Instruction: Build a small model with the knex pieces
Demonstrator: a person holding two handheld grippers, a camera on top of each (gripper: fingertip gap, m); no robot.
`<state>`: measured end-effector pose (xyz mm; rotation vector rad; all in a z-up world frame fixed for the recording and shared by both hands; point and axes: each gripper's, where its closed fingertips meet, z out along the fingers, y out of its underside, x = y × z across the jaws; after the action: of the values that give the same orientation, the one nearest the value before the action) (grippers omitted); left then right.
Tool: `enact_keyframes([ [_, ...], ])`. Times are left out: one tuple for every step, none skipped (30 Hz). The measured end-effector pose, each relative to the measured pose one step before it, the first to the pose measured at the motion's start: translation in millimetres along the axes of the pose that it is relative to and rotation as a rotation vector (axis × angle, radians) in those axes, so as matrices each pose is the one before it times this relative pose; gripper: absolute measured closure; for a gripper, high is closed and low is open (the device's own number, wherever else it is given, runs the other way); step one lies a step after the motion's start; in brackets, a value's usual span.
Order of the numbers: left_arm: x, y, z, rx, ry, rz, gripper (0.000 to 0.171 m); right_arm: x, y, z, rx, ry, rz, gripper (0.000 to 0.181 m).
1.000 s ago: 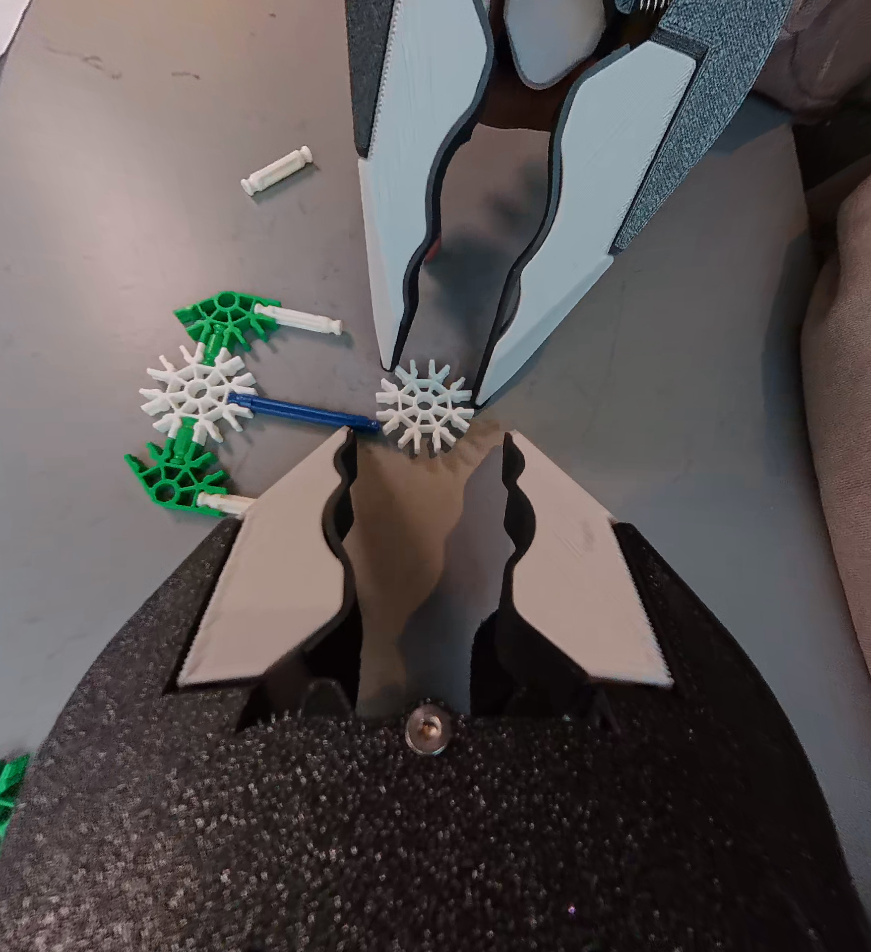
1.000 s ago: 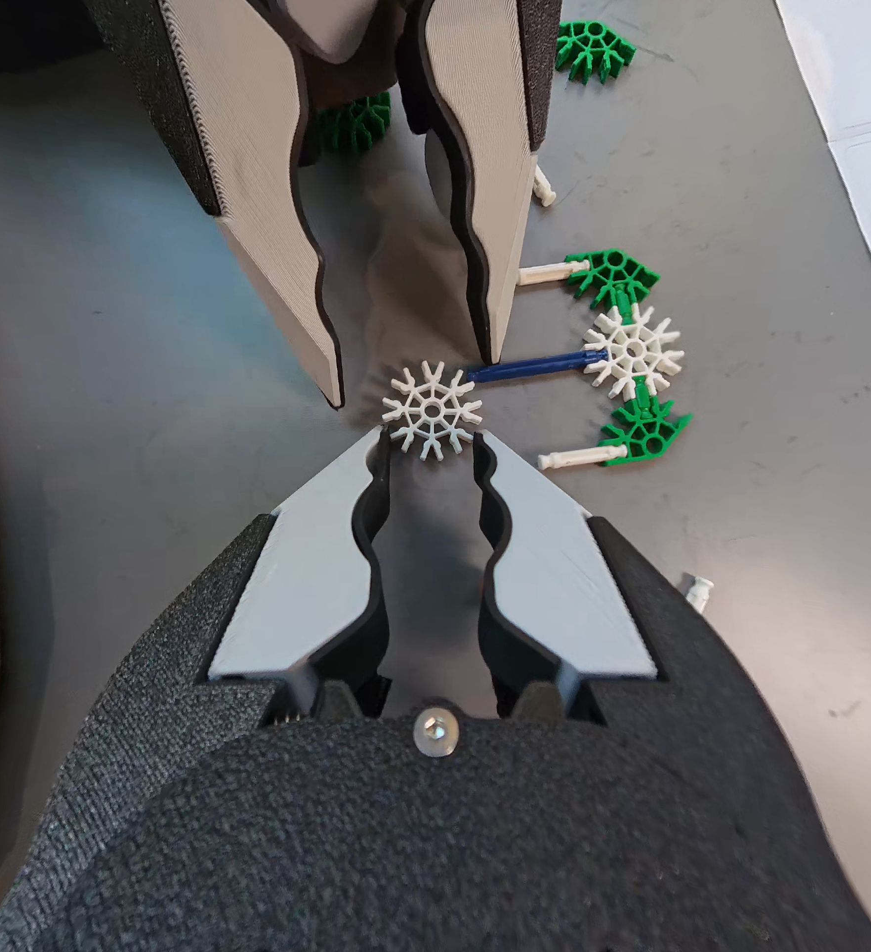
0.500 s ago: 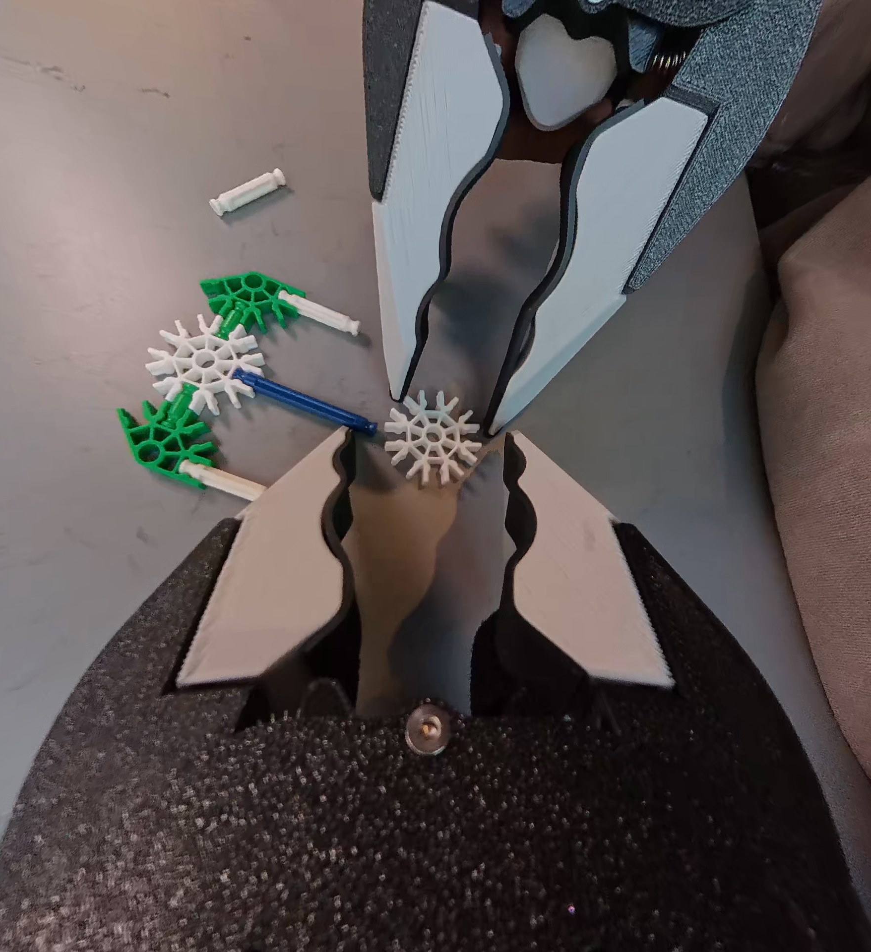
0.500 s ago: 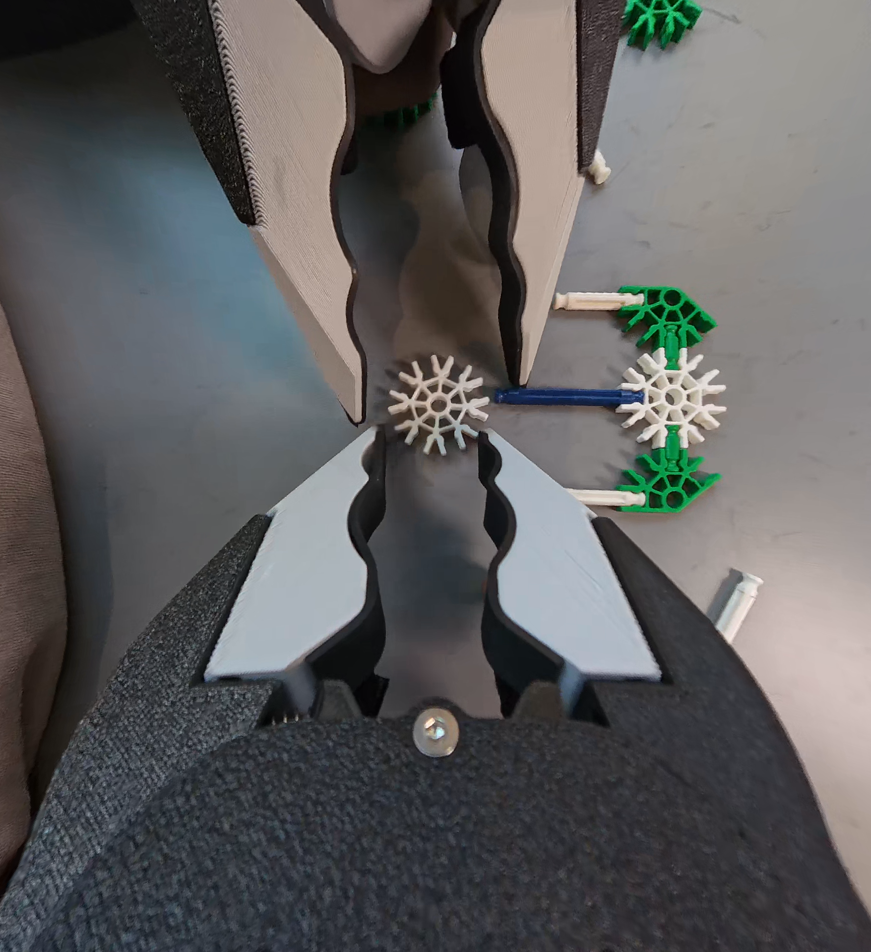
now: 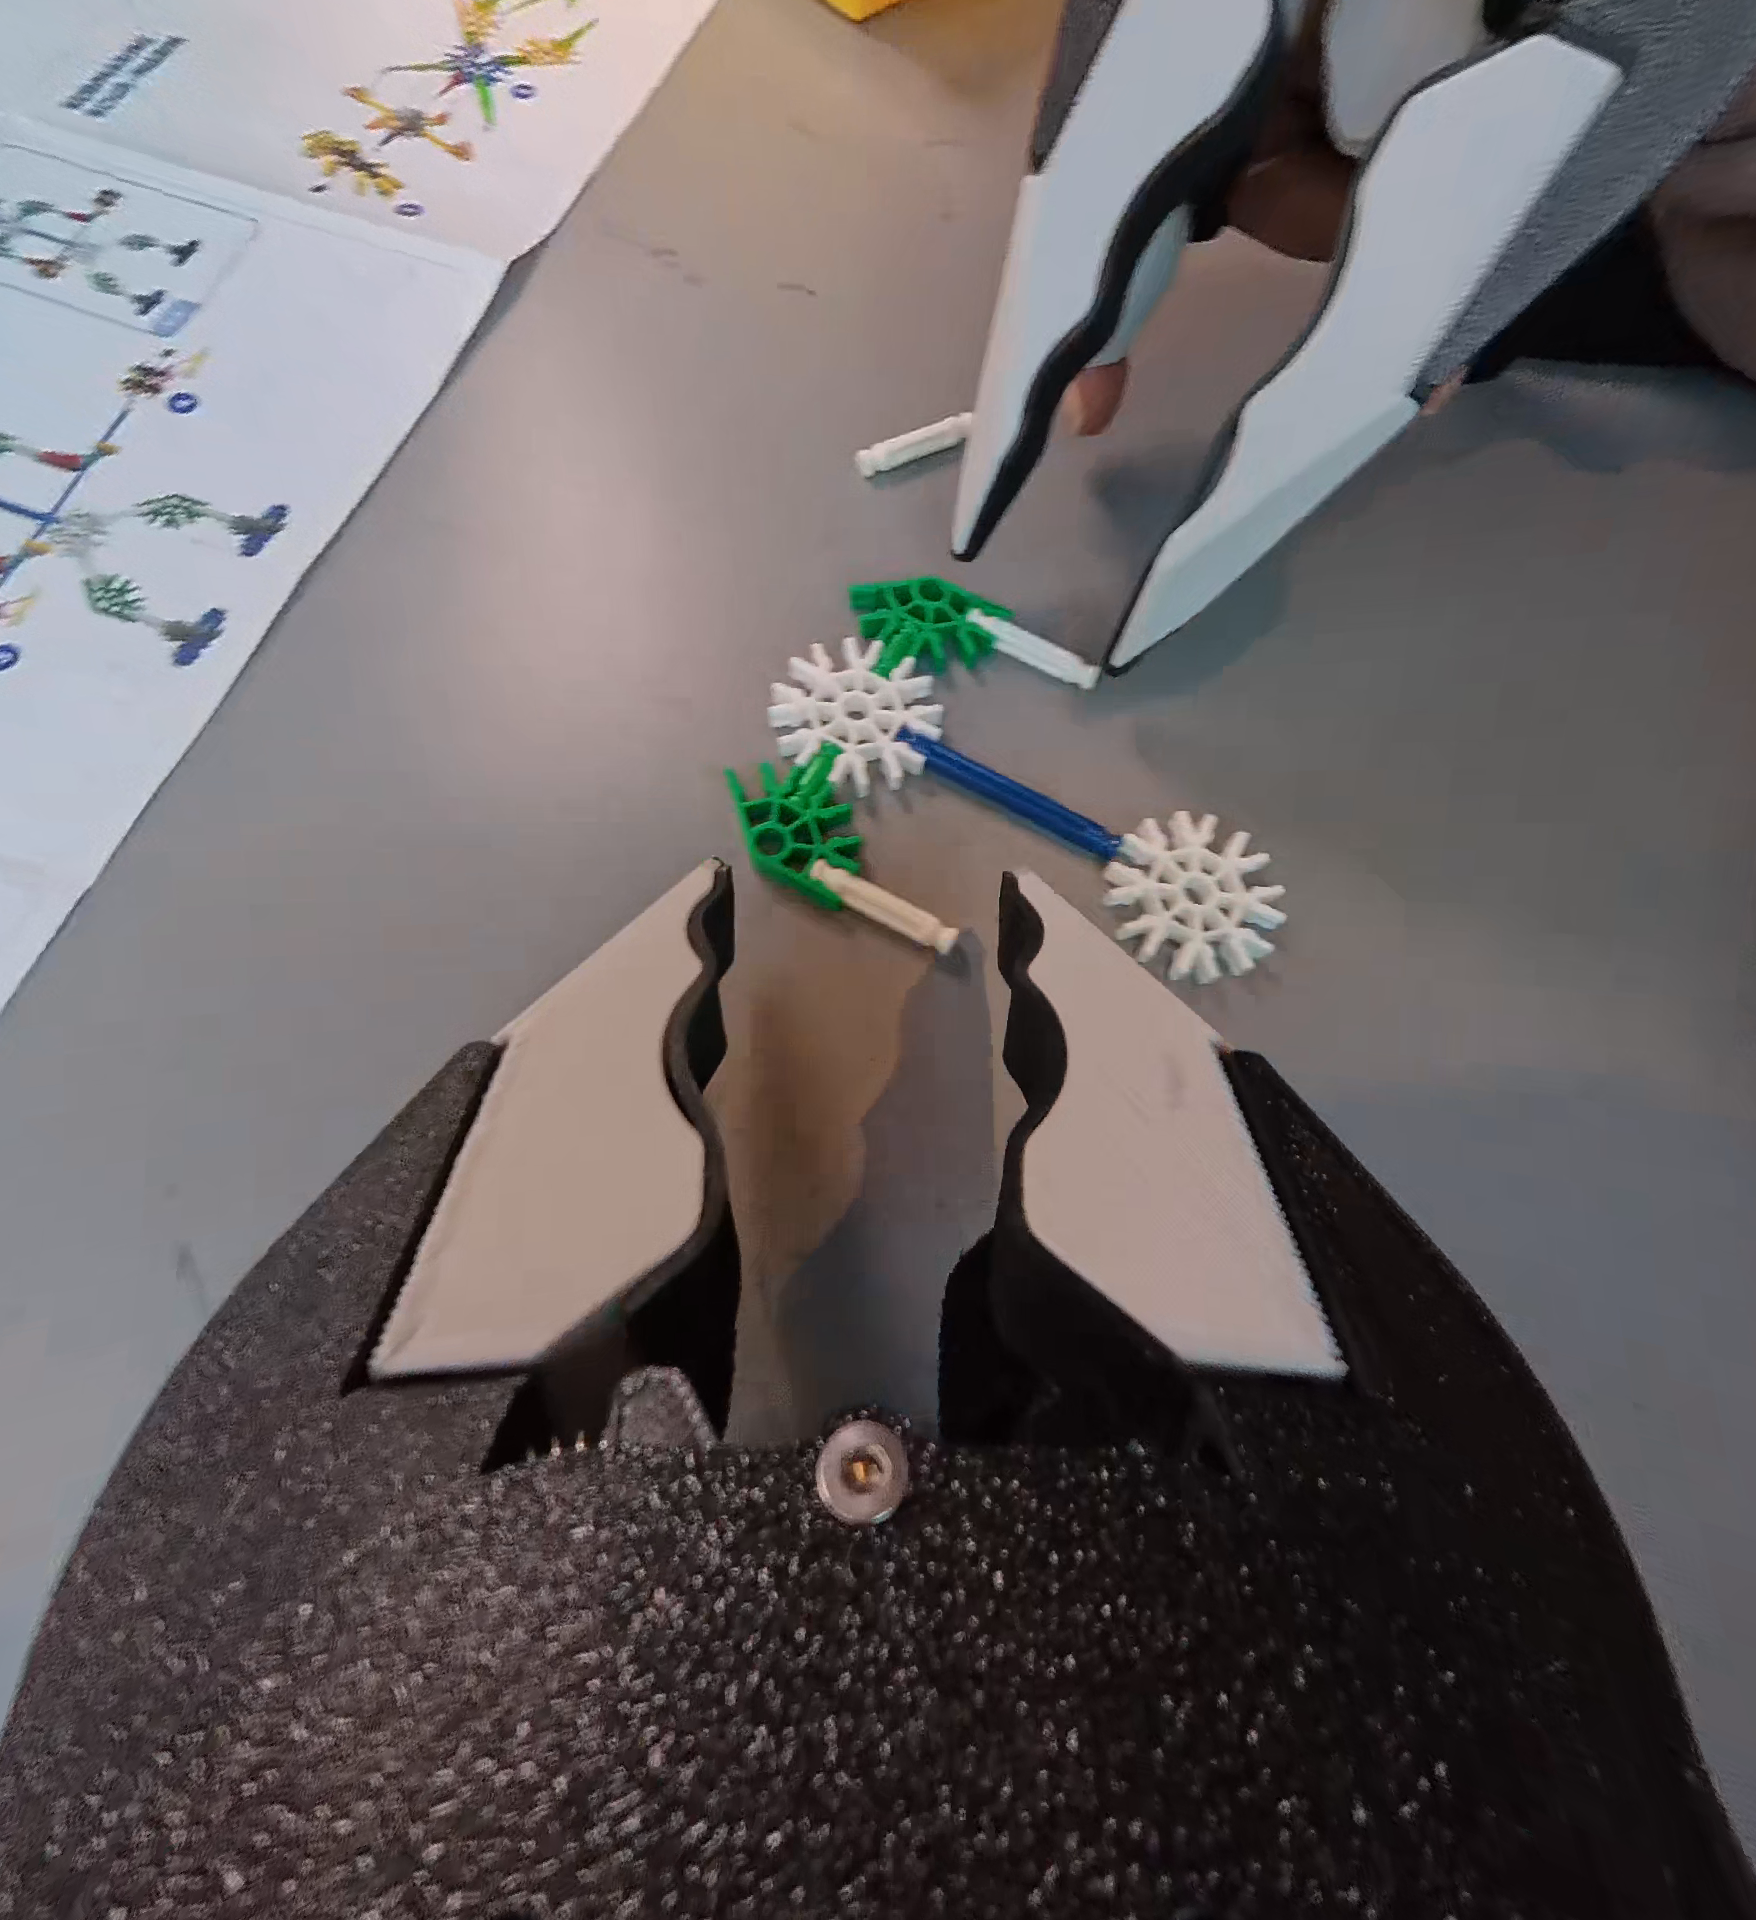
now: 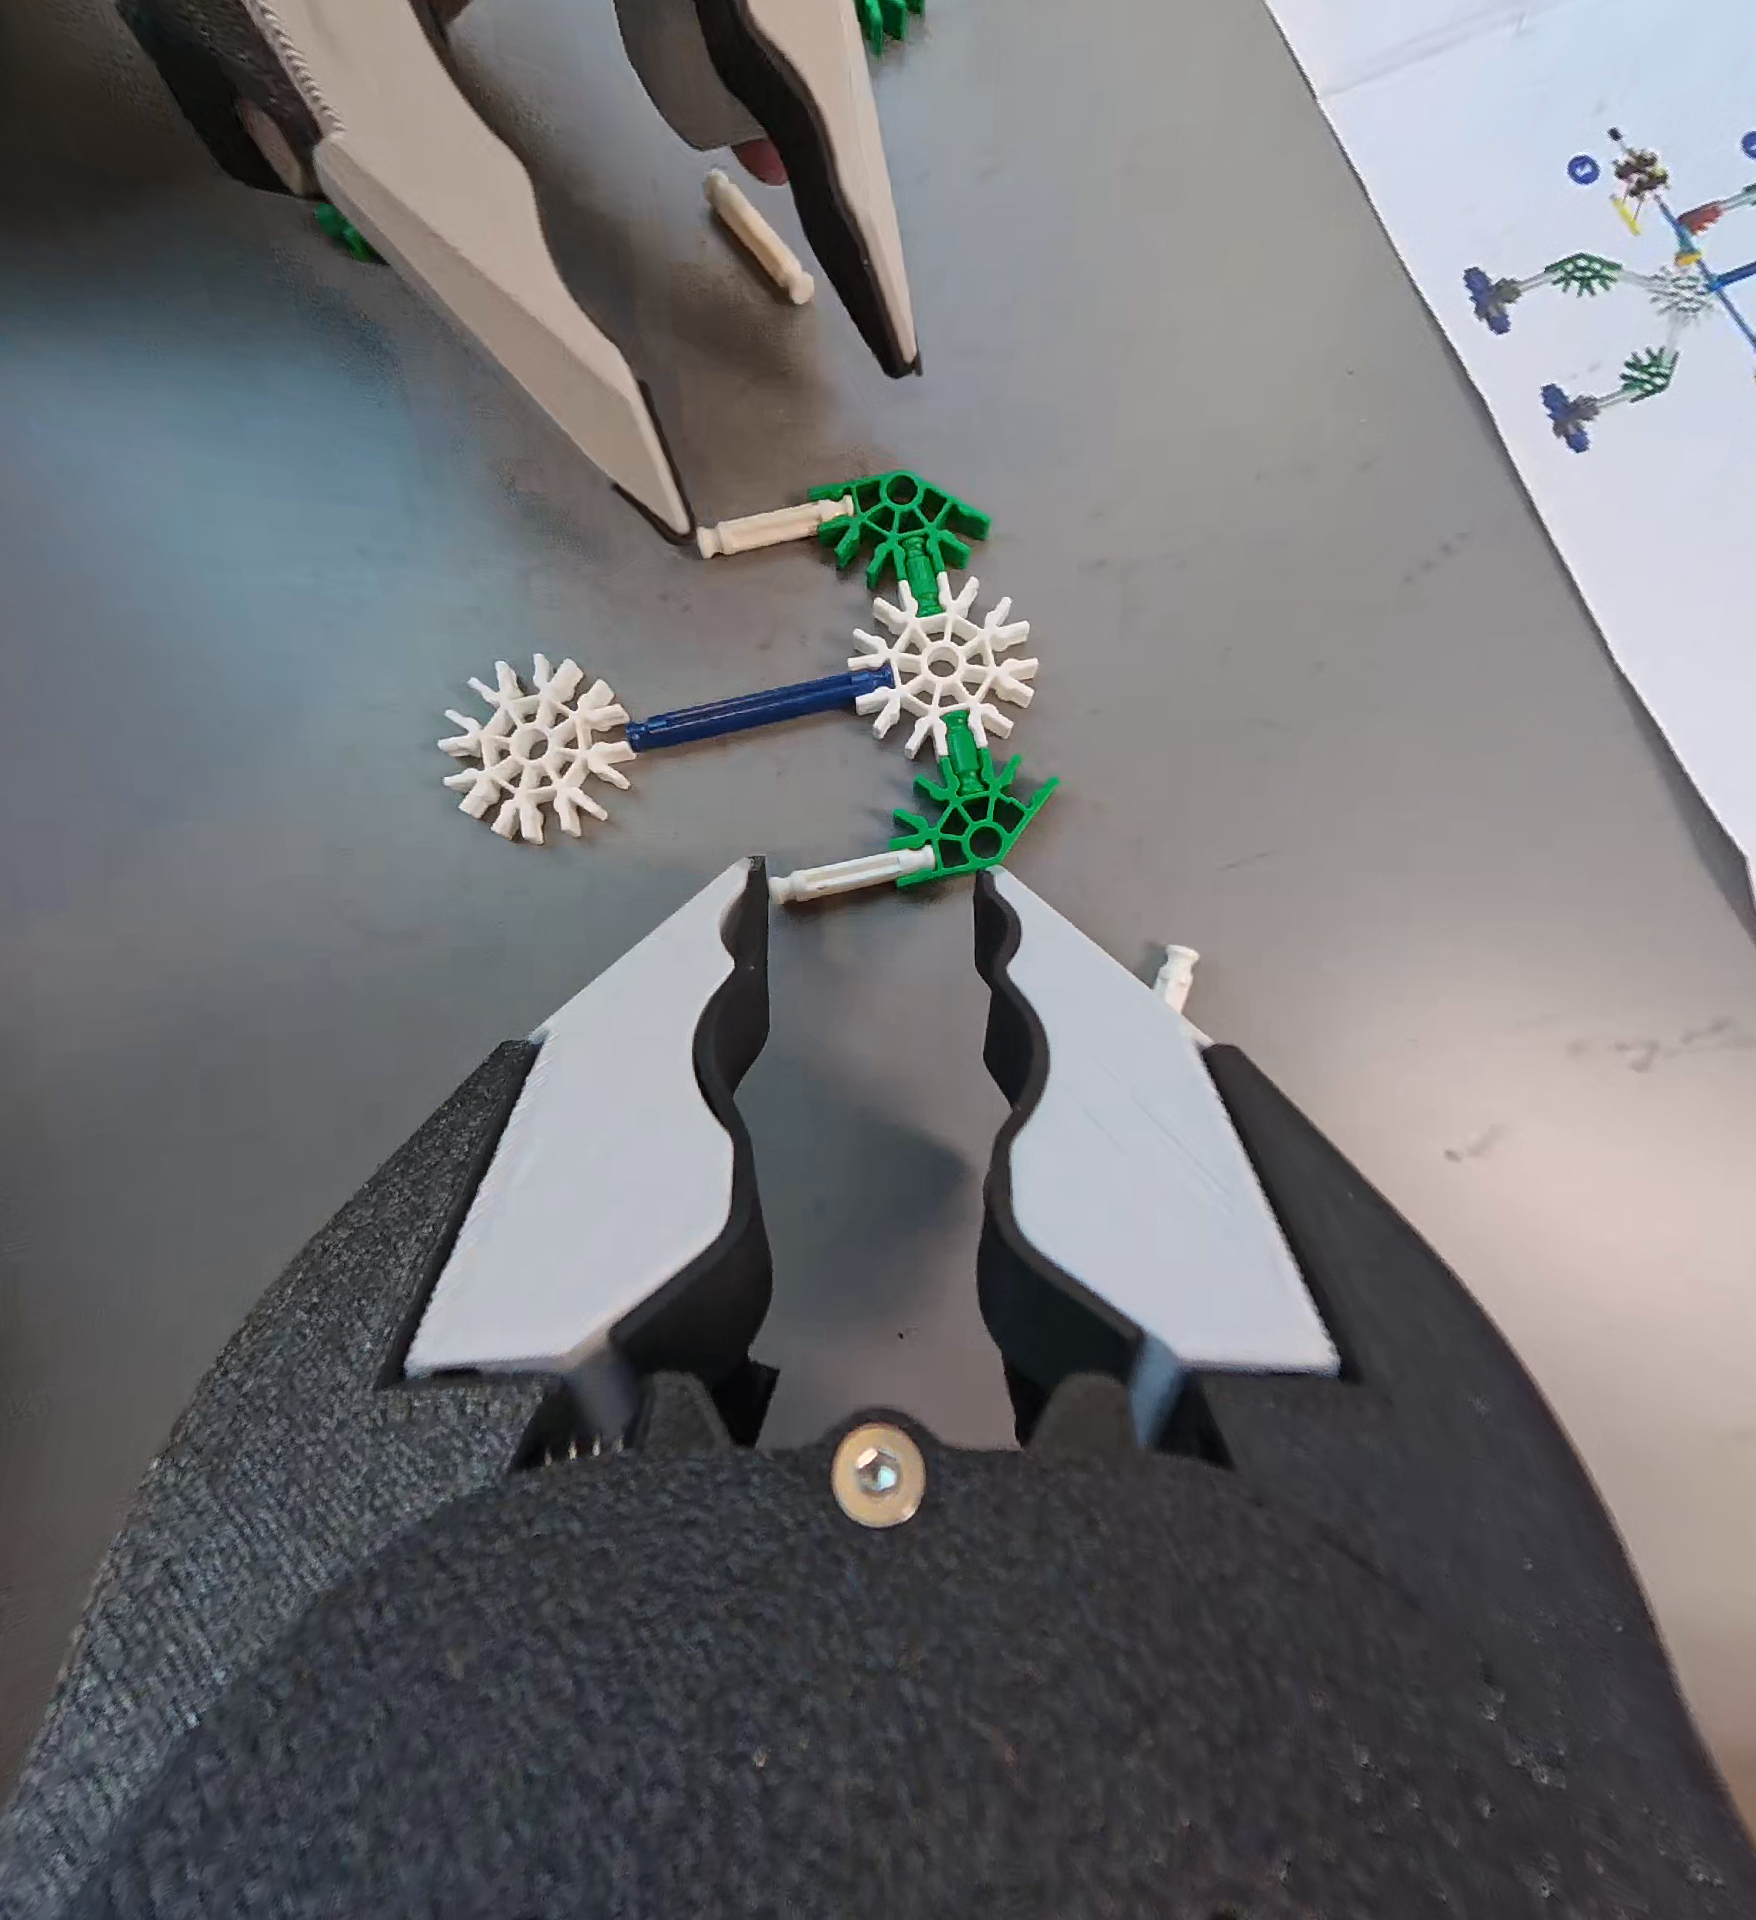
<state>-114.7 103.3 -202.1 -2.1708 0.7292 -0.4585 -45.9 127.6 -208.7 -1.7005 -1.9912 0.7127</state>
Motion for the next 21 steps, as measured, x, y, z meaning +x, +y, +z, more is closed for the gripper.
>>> enact_keyframes([
  [-4.06,1.93,2.06,-0.01014,-0.0164,-0.0192,0.122,-0.03,0.49,1.66,-0.0028,0.0006,-0.0042,0.143],
  [-0.91,1.23,1.99,-0.00771,-0.0006,-0.0145,0.122,0.23,0.76,2.17,-0.0050,0.0041,-0.0043,0.143],
  [0.12,1.07,1.71,-0.00727,0.0001,-0.0056,0.122,0.87,0.31,1.95,-0.0009,0.0073,-0.0067,0.144],
  [0.43,1.76,1.29,-0.01299,-0.0014,0.0047,0.124,1.39,-0.12,1.56,0.0009,0.0094,-0.0106,0.146],
  [0.88,2.42,0.82,-0.01643,-0.0020,0.0145,0.126,1.54,-0.31,0.98,0.0028,0.0094,-0.0140,0.147],
  [0.94,1.86,0.16,-0.01159,-0.0037,0.0206,0.130,2.34,-1.05,0.74,0.0072,0.0124,-0.0141,0.150],
  [0.96,0.53,-0.52,-0.00292,-0.0041,0.0184,0.133,2.87,-1.21,0.55,0.0092,0.0140,-0.0118,0.151],
  [0.20,0.04,-0.79,-0.00189,-0.0063,0.0109,0.135,1.55,-0.78,0.55,0.0052,0.0059,-0.0072,0.151],
  [-0.66,0.59,-0.70,-0.00592,-0.0088,0.0072,0.135,0.23,-1.10,0.71,0.0072,-0.0005,-0.0039,0.151],
  [-0.53,0.61,-0.74,-0.00408,-0.0055,0.0062,0.135,-0.66,-0.91,0.59,0.0052,-0.0036,-0.0043,0.151],
  [-0.24,0.58,-0.72,-0.00223,-0.0013,0.0041,0.135,-0.72,-0.24,0.60,0.0007,-0.0015,-0.0050,0.151],
  [-0.34,0.52,-0.61,-0.00118,-0.0012,0.0006,0.135,-0.32,-0.29,0.25,0.0010,0.0004,-0.0042,0.151],
  [-1.11,0.26,-0.73,0.00016,-0.0046,-0.0014,0.135,-0.08,0.03,-0.45,-0.0009,0.0013,-0.0052,0.151],
  [-1.48,-0.24,-1.10,0.00244,-0.0058,-0.0011,0.135,1.42,-0.88,-1.64,0.0052,0.0080,-0.0055,0.150],
  [-0.78,-1.10,-1.95,0.00630,-0.0024,-0.0010,0.135,1.67,-2.40,-2.90,0.0140,0.0086,-0.0051,0.150],
  [0.23,-2.47,-3.15,0.01206,0.0047,-0.0014,0.135,0.19,-4.06,-3.87,0.0226,-0.0016,-0.0067,0.150],
  [1.46,-3.67,-3.97,0.01742,0.0114,0.0000,0.134,-3.00,-5.65,-4.13,0.0311,-0.0169,-0.0155,0.148],
  [3.52,-3.91,-4.21,0.01903,0.0217,0.0051,0.134,-6.04,-6.13,-3.77,0.0309,-0.0299,-0.0217,0.148],
  [6.69,-3.33,-3.75,0.01635,0.0374,0.0133,0.134,-9.81,-4.75,-2.23,0.0214,-0.0455,-0.0236,0.148],
  [10.50,-1.44,-2.34,0.00676,0.0556,0.0214,0.134,-11.58,-2.63,0.10,0.0067,-0.0533,-0.0143,0.146],
  [12.43,1.39,-0.34,-0.00889,0.0620,0.0262,0.134,-11.37,-0.75,2.61,-0.0032,-0.0507,-0.0107,0.144],
])
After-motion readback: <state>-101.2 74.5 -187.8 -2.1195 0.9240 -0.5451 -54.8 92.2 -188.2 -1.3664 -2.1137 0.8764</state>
